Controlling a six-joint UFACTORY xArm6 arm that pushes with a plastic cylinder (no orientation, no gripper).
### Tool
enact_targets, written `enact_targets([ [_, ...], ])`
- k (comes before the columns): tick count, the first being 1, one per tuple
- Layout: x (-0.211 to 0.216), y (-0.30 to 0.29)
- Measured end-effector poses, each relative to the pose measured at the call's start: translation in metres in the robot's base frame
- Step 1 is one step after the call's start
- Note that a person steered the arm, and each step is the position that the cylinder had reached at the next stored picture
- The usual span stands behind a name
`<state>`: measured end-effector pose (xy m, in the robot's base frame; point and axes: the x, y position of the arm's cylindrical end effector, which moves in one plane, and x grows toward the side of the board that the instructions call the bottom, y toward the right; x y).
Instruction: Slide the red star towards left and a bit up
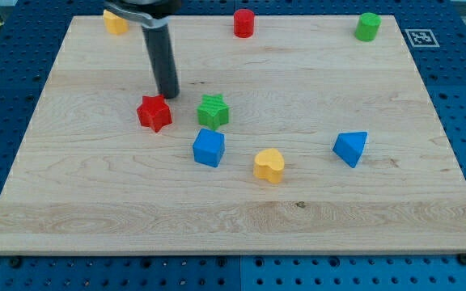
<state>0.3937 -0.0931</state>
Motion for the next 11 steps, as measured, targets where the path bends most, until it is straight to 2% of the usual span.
enact_targets([
  [1,0.044,0.009],
  [2,0.051,0.015],
  [3,0.051,0.014],
  [7,0.043,-0.062],
  [8,0.059,-0.050],
  [9,0.099,-0.039],
  [10,0.083,-0.055],
  [11,0.059,-0.095],
])
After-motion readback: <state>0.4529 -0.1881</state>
